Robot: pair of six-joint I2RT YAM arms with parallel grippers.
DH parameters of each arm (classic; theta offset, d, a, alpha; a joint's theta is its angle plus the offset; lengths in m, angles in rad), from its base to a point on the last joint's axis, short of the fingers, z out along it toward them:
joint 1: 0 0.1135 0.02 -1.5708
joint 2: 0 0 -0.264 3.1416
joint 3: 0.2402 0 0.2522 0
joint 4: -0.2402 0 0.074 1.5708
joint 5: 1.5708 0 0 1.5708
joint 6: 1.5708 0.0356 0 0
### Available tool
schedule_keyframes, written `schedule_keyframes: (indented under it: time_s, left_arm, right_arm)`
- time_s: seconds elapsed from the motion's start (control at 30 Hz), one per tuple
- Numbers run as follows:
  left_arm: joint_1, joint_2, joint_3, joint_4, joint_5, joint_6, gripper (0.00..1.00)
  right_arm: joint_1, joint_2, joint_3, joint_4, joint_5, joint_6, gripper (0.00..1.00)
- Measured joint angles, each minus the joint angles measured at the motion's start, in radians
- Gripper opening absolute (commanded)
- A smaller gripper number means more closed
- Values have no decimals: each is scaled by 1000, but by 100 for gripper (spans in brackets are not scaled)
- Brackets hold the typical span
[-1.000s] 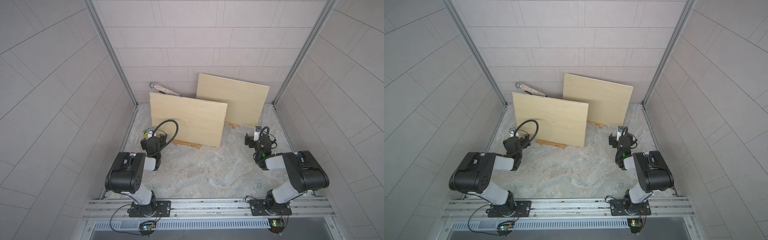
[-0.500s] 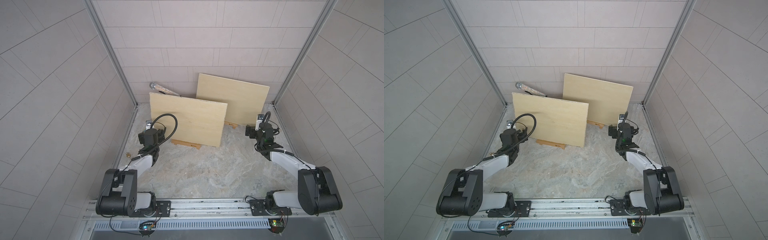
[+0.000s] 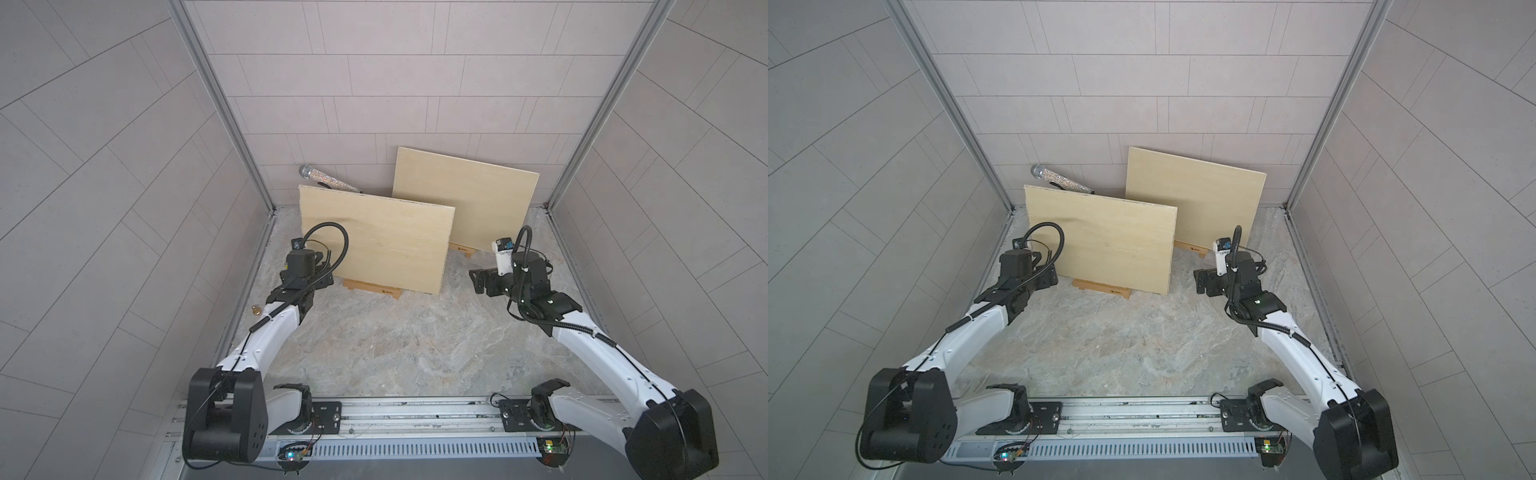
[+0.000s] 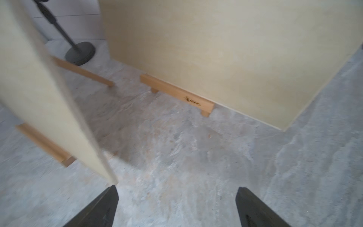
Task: Disassemble the easel
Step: Adjust the easel at the center of the board.
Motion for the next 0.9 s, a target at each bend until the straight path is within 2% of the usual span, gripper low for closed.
schedule_keyframes:
  time_s: [0.17, 0.33, 0.7, 0.9]
  left_arm:
    - [-7, -25, 0, -54, 59, -20, 93]
    - [-10, -37, 16, -89, 104, -27, 97]
    - [-11, -75, 70, -127, 160, -50, 98]
    - [-11, -108, 70, -137, 184, -51, 99]
  right_arm:
    - [119, -16, -13, -16, -68, 25, 98]
    - [195, 59, -11, 31, -76, 36, 98]
    - [191, 283, 44, 206, -21, 28, 100]
    - [121, 355, 83, 286, -19, 31, 100]
